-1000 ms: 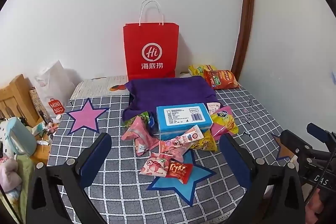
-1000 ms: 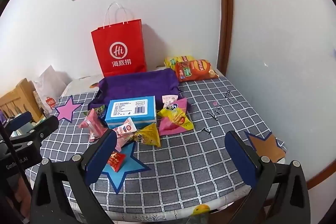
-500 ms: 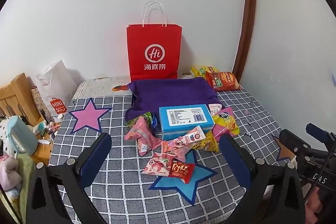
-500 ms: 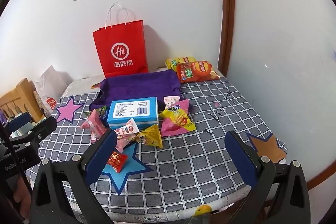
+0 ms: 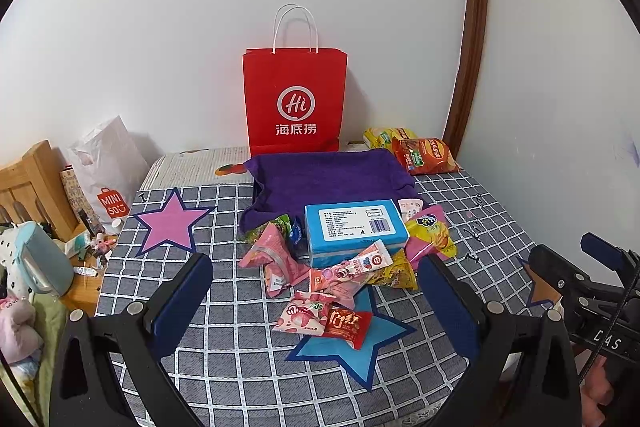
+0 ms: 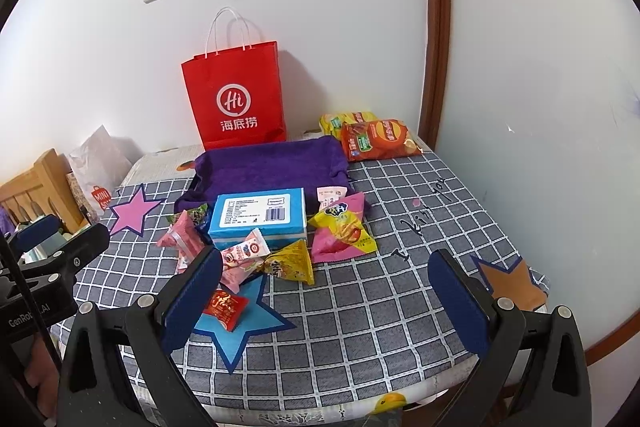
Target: Organize snacks
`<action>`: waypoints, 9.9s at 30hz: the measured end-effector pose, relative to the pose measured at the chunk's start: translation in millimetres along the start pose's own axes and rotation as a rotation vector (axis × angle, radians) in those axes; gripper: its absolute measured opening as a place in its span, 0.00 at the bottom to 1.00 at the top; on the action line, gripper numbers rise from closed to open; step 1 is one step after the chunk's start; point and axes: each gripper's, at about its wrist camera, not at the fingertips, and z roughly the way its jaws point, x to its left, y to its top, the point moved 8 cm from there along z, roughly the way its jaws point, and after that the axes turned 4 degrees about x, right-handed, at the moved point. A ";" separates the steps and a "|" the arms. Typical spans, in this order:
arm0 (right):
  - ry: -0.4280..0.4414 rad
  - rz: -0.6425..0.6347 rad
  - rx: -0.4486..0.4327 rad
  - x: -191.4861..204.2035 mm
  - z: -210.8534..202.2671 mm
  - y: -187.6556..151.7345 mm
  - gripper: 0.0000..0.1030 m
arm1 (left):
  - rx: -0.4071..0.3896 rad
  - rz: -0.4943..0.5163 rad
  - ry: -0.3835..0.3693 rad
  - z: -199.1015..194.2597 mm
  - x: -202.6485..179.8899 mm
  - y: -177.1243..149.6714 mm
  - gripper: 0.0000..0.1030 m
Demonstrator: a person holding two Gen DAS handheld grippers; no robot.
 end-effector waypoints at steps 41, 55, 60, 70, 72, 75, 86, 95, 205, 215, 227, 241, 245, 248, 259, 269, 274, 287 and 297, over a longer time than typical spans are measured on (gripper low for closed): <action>0.006 -0.005 -0.012 2.9 -1.8 -0.2 0.99 | 0.002 0.000 -0.003 -1.1 -0.3 -1.4 0.99; 0.007 -0.007 -0.017 3.6 -3.5 -0.4 0.99 | 0.000 0.001 -0.005 -2.1 -2.4 -0.5 0.99; 0.010 -0.010 -0.023 5.0 -6.3 0.2 0.99 | 0.000 0.001 -0.004 -2.0 -2.3 -0.7 0.99; -0.006 0.004 0.011 -9.5 13.8 -4.3 0.99 | 0.015 -0.009 -0.012 11.1 1.9 -2.4 0.99; -0.014 0.004 0.035 -14.4 23.8 -9.1 0.99 | 0.033 -0.019 -0.014 21.1 5.0 -5.5 0.99; -0.036 0.001 0.067 -20.8 39.8 -16.4 0.99 | 0.061 -0.030 -0.014 36.8 11.9 -12.7 0.99; -0.030 0.035 0.144 -38.1 113.1 -41.9 0.99 | 0.142 -0.052 0.021 98.3 40.2 -39.2 0.93; -0.012 0.035 0.121 -42.6 160.8 -32.2 0.98 | 0.211 -0.082 0.031 142.6 68.7 -57.2 0.89; 0.186 0.031 0.199 27.8 364.3 191.4 0.45 | 0.237 -0.096 -0.089 337.4 65.0 135.7 0.39; 0.142 0.070 0.339 3.5 407.9 165.0 0.45 | 0.330 -0.123 -0.062 365.3 78.0 117.8 0.39; 0.122 0.061 0.407 9.3 425.9 151.7 0.45 | 0.392 -0.143 -0.090 380.8 76.6 105.6 0.39; 0.128 0.028 0.426 20.2 431.0 147.0 0.48 | 0.421 -0.137 -0.106 390.3 64.4 99.7 0.39; 0.131 0.031 0.409 19.6 426.4 150.8 0.58 | 0.425 -0.140 -0.109 392.0 64.3 99.2 0.39; 0.142 0.036 0.404 18.6 420.8 153.3 0.58 | 0.426 -0.144 -0.113 392.7 64.7 98.9 0.40; 0.154 0.082 0.344 3.8 394.1 173.2 0.60 | 0.428 -0.133 -0.128 390.5 63.5 98.1 0.40; 0.145 0.080 0.313 1.2 385.1 180.1 0.61 | 0.389 -0.128 -0.129 381.4 62.1 109.0 0.60; 0.133 0.065 0.291 4.2 379.1 182.3 0.61 | 0.367 -0.132 -0.129 374.1 65.9 115.4 0.61; 0.124 0.079 0.225 -2.2 338.2 181.0 0.61 | 0.317 -0.076 -0.130 347.2 59.1 128.8 0.62; 0.068 0.099 0.268 -32.9 299.9 106.7 0.53 | 0.261 0.011 -0.164 310.1 37.0 138.7 0.70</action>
